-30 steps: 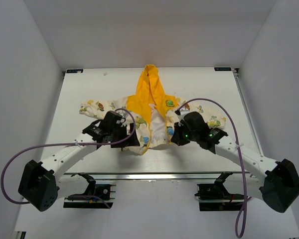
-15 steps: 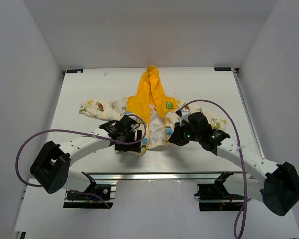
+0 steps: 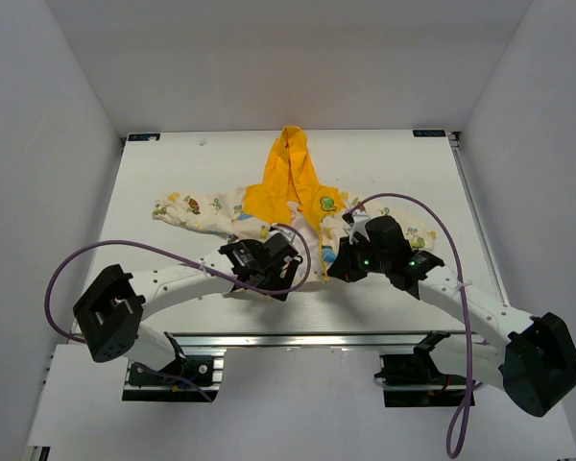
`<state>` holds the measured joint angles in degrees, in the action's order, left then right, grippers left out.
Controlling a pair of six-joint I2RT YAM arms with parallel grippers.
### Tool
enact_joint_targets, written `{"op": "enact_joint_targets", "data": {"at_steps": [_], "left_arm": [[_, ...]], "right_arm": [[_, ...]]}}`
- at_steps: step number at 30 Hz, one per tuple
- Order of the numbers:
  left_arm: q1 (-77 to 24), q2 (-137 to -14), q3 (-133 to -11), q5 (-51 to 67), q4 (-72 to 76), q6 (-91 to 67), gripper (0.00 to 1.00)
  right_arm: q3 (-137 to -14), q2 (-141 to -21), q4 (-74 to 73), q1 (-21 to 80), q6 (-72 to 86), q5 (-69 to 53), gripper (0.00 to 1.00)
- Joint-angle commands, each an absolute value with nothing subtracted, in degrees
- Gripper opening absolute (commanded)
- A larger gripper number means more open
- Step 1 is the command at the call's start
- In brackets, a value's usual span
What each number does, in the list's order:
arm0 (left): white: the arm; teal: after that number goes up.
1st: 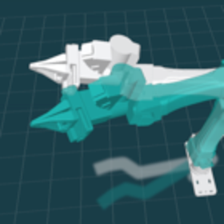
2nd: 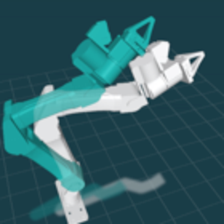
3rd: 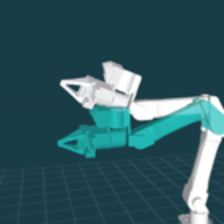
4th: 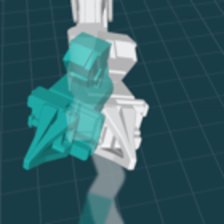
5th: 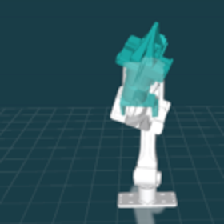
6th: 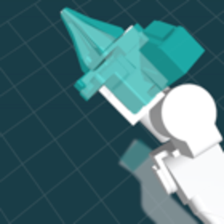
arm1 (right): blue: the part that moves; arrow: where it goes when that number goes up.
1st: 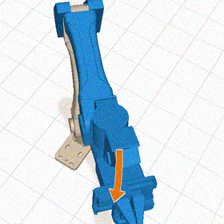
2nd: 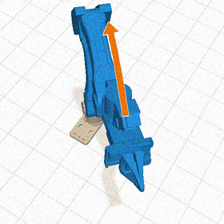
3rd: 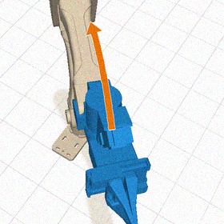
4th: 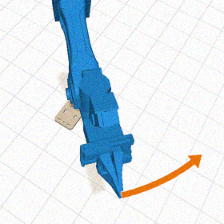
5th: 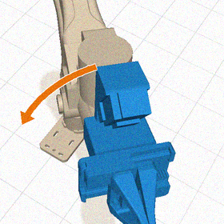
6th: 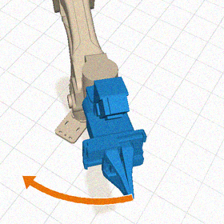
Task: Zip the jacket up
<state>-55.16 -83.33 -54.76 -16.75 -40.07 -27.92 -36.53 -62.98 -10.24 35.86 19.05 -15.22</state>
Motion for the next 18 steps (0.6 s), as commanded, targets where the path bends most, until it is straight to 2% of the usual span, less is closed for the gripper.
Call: {"op": "enact_joint_targets", "data": {"at_steps": [1, 10, 16, 18], "left_arm": [[-55.3, -81.7, -55.4, -24.6, -40.4, -26.7, 0.98], [-55.3, -85.8, -52.7, -25.3, -36.5, -25.1, 0.97], [-55.3, -86.8, -52.1, -21.9, -33.9, -23.6, 0.93], [-55.3, -88.2, -51.9, -22.0, -33.6, -24.1, 0.89]], "right_arm": [[-36.4, -62.7, -8.3, 35.2, 18.5, -17.0, 0.0], [-37.6, -63.1, -11.1, 34.7, 17.8, -17.6, 0.0], [-37.4, -63.0, -11.4, 34.6, 18.1, -17.0, 0.0], [-37.4, -63.1, -11.6, 34.6, 18.3, -16.6, 0.0]]}}
